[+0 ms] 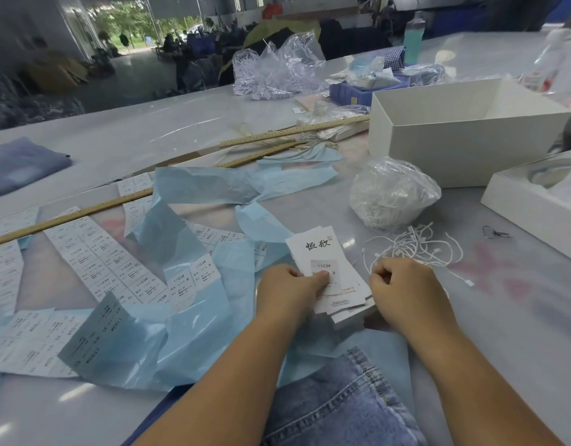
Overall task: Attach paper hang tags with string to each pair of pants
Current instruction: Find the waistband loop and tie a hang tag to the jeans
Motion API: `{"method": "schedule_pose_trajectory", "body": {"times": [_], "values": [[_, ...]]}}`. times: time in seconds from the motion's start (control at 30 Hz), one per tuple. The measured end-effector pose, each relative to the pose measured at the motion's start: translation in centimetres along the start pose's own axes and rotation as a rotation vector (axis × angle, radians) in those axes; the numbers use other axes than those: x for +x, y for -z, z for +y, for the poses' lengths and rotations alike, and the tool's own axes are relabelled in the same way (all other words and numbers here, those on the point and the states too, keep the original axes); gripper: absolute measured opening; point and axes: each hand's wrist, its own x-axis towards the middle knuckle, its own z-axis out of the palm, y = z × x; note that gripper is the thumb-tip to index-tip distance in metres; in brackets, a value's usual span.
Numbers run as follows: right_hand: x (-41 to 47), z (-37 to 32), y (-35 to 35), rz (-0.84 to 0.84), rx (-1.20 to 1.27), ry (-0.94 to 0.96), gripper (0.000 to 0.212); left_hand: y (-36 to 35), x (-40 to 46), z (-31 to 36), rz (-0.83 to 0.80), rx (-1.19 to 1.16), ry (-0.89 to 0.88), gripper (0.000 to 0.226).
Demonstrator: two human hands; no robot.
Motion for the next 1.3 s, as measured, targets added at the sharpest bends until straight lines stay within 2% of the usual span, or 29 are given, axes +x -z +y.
{"method": "schedule_pose_trajectory", "body": {"times": [0.17, 0.33, 0.43, 0.6, 0.67, 0.73, 0.83, 0.9, 0.97, 1.03, 1.1, 1.3], "values": [[0.1, 0.0, 0.1, -0.028, 0.114, -0.005, 0.028, 0.5, 0.0, 0.1, -0.008, -0.023, -0.032, 0.017], [-0.1, 0.0, 0.4, -0.062, 0.073, -0.002, 0.023, 1.1, -0.8, 0.9, 0.185, 0.373, -0.282, 0.012], [-0.1, -0.2, 0.5, -0.049, 0.11, 0.018, 0.024, 0.8, -1.3, 1.3, 0.155, 0.267, -0.36, 0.015], [-0.4, -0.3, 0.5, -0.095, 0.395, 0.026, 0.036, 0.5, -1.6, 1.9, 0.004, -0.082, -0.284, 0.007], [-0.5, -0.4, 0.3, -0.093, 0.474, 0.052, 0.037, 0.3, -1.7, 1.9, -0.042, -0.138, -0.271, 0.01], [-0.6, -0.5, 0.3, -0.063, 0.455, 0.11, 0.035, 0.1, -1.8, 2.0, -0.077, -0.168, -0.267, 0.006], [-0.2, 0.1, 0.3, -0.055, 0.458, 0.061, 0.028, -0.1, -1.8, 2.0, -0.086, -0.154, -0.261, 0.016], [0.3, 0.9, 0.4, 0.015, 0.377, 0.014, 0.025, 0.0, -1.7, 1.9, -0.08, -0.133, -0.241, 0.017], [0.6, 1.5, 0.6, 0.044, 0.196, 0.038, 0.015, 0.2, -1.7, 1.8, -0.071, -0.142, -0.215, 0.016], [0.5, 1.5, 0.6, -0.028, -0.009, 0.054, 0.008, 0.2, -1.7, 1.8, -0.078, -0.178, -0.185, 0.016], [0.5, 1.2, 0.3, -0.088, -0.166, 0.033, 0.013, 0.2, -1.8, 1.8, -0.099, -0.212, -0.163, 0.016], [0.4, 0.6, 0.4, -0.037, -0.274, 0.025, 0.016, 0.6, -2.2, 1.4, -0.127, -0.241, -0.144, 0.012]]}}
